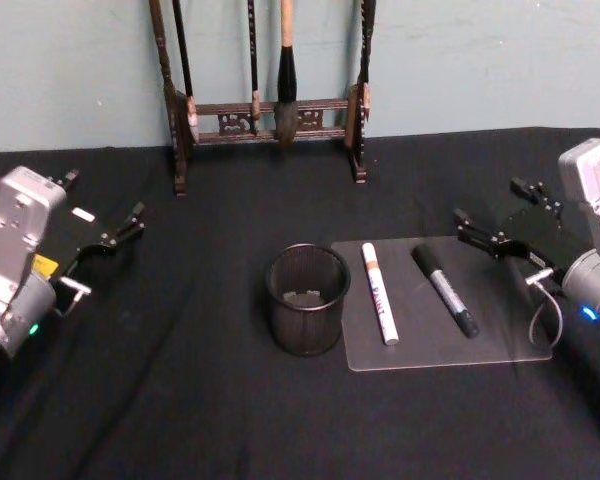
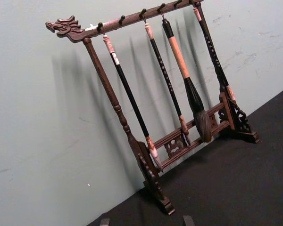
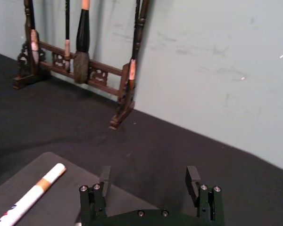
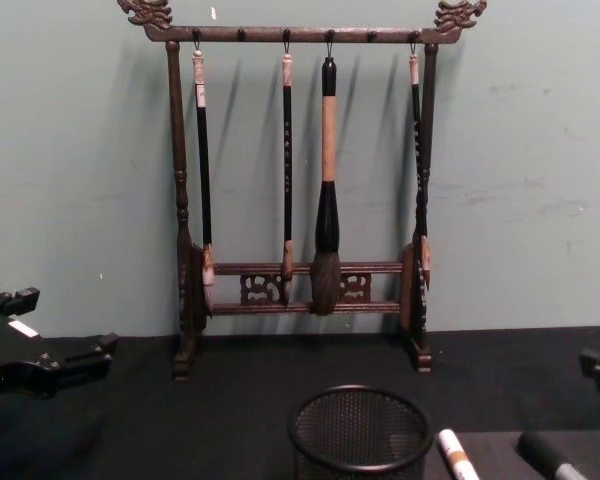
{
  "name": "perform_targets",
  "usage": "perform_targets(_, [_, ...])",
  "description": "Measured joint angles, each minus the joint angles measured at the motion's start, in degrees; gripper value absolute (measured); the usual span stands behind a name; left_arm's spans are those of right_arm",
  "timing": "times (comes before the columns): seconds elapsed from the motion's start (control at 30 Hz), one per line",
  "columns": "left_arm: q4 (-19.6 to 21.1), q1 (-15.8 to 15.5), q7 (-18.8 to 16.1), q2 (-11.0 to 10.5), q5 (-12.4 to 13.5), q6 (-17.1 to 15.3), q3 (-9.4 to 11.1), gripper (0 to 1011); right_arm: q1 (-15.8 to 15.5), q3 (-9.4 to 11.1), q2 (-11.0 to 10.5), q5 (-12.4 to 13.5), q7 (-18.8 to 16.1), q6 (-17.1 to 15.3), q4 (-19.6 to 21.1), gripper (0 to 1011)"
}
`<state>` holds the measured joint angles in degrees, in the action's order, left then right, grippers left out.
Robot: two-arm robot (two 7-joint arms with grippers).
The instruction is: Pick up the water-based marker from the table and place it into the pen holder.
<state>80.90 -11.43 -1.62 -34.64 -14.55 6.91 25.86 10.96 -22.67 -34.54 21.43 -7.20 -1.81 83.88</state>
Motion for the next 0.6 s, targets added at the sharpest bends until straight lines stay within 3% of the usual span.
perform_targets(0.3, [0.00, 0.00, 0.00, 0.00, 0.00, 0.00, 0.00, 1001, 0.18, 1.23, 0.11, 4.02, -4.70, -8.62, 2.73, 1002])
perform_targets(0.6, [0.00, 0.00, 0.00, 0.00, 0.00, 0.00, 0.00, 1001, 1.76, 0.37, 0.40, 3.41, -6.76, -15.78, 3.64, 1000])
